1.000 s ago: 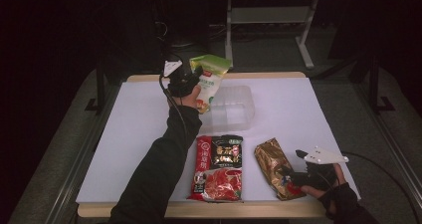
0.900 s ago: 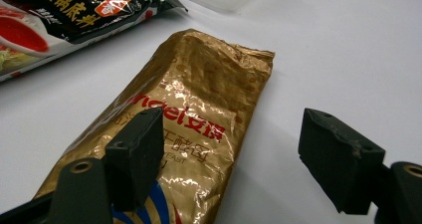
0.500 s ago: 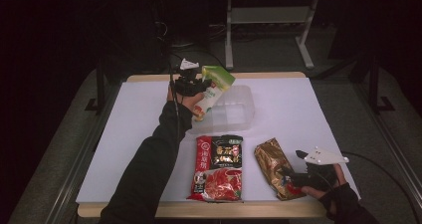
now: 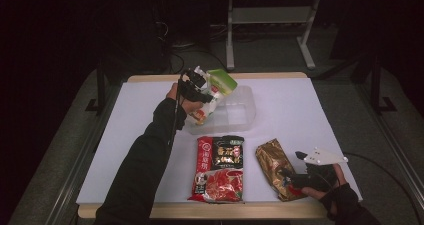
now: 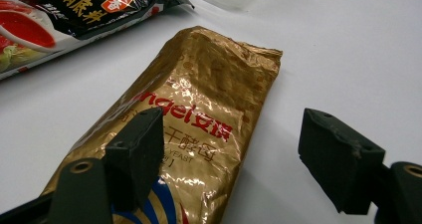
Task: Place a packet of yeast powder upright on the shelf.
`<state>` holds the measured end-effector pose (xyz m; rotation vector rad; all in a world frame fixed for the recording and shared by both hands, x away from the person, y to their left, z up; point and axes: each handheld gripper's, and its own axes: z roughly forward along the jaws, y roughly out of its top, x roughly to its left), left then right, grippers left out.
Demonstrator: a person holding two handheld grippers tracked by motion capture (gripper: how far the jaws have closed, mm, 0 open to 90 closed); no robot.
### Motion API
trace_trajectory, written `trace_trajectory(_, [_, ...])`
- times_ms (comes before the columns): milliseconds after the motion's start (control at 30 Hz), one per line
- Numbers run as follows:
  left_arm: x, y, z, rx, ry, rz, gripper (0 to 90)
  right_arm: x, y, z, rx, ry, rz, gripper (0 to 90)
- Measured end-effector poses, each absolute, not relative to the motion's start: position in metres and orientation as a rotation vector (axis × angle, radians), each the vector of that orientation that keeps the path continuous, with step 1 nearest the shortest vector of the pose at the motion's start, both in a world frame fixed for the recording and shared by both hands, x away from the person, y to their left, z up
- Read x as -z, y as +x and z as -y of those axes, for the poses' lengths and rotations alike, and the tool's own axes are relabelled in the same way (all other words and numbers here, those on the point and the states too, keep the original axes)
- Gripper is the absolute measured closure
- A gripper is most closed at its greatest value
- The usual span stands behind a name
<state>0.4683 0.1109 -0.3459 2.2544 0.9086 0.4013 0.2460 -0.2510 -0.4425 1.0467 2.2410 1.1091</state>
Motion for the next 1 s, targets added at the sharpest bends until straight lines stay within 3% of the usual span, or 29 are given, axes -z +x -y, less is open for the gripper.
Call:
trace_trajectory(67, [0.343,0.465,-0.114,-0.43,2.171,-0.967,80.3,0.442,0.245,0.251,-1.111,1.043,-2.241,25.2])
trace_trajectory(200, [0.339,0.455,-0.13,-0.509,1.821,-1.108,81.7,0.442,0.245,0.251,-1.109,1.042,-2.24,25.2])
trace_trajectory(400, [0.358,0.439,-0.125,-0.656,1.596,-1.233,82.0,0.441,0.245,0.248,-1.109,1.031,-2.243,25.1])
trace_trajectory(467, [0.361,0.435,-0.123,-0.648,1.54,-1.267,82.1,0.442,0.245,0.249,-1.107,1.03,-2.246,25.1])
trace_trajectory(600, [0.365,0.434,-0.118,-0.6,1.583,-1.245,80.0,0.441,0.244,0.25,-1.107,1.032,-2.235,24.7])
trace_trajectory(733, [0.366,0.431,-0.117,-0.501,1.581,-1.209,69.3,0.441,0.244,0.251,-1.11,1.033,-2.232,24.6])
trace_trajectory(833, [0.365,0.436,-0.116,-0.463,1.666,-1.223,55.5,0.441,0.244,0.25,-1.106,1.027,-2.238,24.4])
trace_trajectory(933, [0.367,0.446,-0.121,-0.283,1.774,-1.257,41.1,0.441,0.244,0.249,-1.103,1.025,-2.242,24.4])
trace_trajectory(967, [0.365,0.445,-0.123,-0.287,1.766,-1.251,40.6,0.441,0.244,0.249,-1.104,1.025,-2.244,24.4])
trace_trajectory(1000, [0.362,0.444,-0.126,-0.308,1.772,-1.23,47.2,0.441,0.244,0.249,-1.103,1.024,-2.244,24.4])
